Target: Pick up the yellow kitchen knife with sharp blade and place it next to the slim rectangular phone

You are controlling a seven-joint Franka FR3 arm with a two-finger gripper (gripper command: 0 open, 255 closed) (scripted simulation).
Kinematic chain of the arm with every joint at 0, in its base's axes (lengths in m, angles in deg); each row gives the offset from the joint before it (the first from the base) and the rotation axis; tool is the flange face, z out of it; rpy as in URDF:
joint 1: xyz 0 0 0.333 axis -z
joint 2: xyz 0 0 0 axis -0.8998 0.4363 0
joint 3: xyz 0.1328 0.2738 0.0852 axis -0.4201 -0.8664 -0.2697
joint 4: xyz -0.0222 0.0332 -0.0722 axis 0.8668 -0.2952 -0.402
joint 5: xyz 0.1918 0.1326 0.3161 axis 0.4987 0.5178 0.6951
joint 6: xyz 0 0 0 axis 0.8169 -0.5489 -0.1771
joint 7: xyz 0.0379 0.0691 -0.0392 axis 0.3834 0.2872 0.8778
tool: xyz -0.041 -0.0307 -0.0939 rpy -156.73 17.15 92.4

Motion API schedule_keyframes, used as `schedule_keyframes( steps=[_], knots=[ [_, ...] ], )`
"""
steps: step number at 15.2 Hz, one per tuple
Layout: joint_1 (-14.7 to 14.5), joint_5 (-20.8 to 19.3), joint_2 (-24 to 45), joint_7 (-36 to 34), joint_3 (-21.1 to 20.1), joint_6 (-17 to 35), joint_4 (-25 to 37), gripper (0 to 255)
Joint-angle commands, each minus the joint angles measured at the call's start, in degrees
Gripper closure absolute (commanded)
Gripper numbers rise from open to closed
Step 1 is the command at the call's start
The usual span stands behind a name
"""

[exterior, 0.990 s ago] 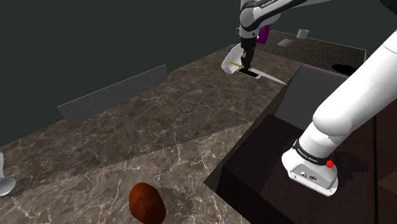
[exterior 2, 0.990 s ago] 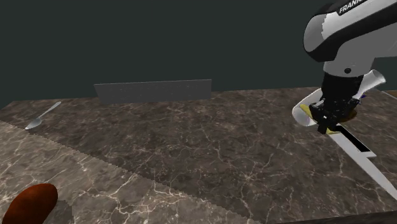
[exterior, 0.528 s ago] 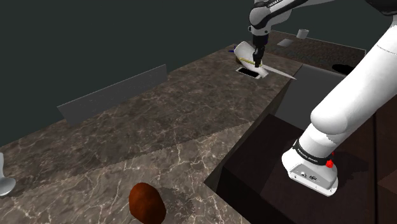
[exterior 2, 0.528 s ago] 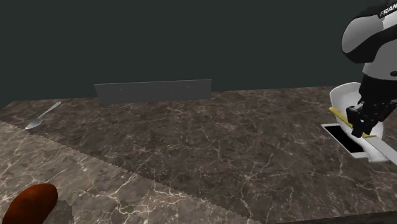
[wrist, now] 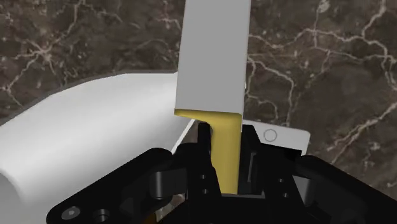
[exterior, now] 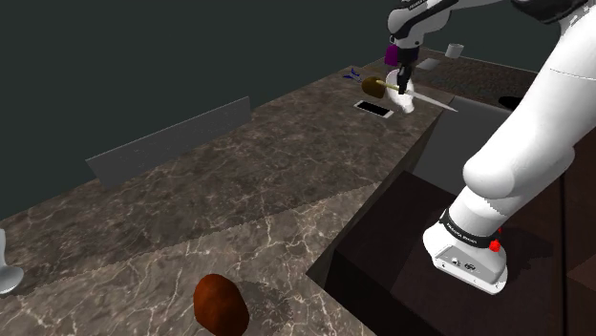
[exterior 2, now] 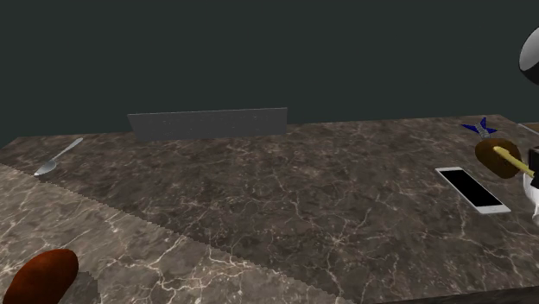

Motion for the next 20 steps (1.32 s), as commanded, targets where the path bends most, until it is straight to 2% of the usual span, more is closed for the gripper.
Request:
schedule_keyframes(
  steps=[1, 10, 20],
  knots=[
    [1.4, 0.5, 1.9, 2.8, 1.1, 0.1, 2.2, 255],
    [8.9, 5.2, 14.5, 15.1, 4.5, -2.0, 18.0, 255],
    [9.3, 5.8, 17.1, 14.6, 4.0, 4.7, 13.8, 255]
  ],
)
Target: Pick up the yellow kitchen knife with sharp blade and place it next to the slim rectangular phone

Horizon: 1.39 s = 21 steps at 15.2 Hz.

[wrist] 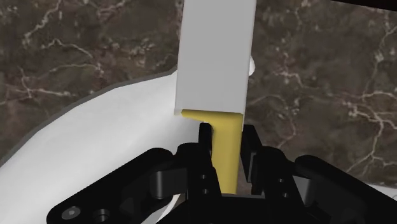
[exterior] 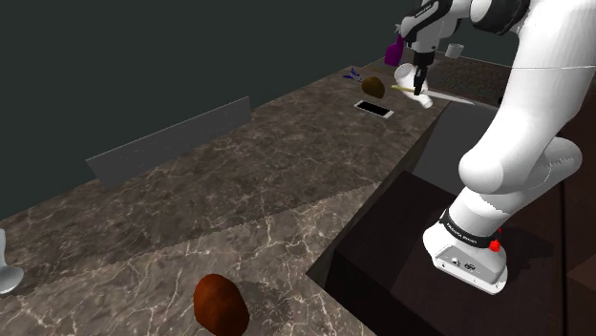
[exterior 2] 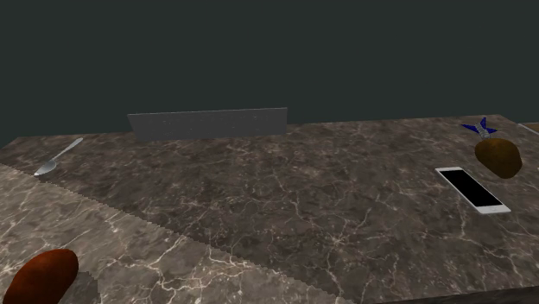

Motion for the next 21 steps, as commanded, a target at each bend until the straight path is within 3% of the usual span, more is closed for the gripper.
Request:
schedule_keyframes(
  steps=[1, 11, 12, 15, 16, 21],
  knots=[
    [0.6, -0.1, 2.2, 0.0, 0.2, 5.9, -1.4, 255],
    [1.4, -0.2, 3.1, -0.3, -0.7, 7.7, -2.3, 255],
    [1.5, -0.7, 1.5, -0.1, -0.4, 8.8, -4.9, 0],
    [1.5, -0.9, 1.1, -0.1, -0.3, 10.9, -7.4, 0],
    [1.6, -0.3, 2.8, -0.1, -0.6, 10.7, -5.5, 0],
    [0.8, -0.9, 0.5, -0.7, -0.9, 1.2, 1.6, 0]
  ],
)
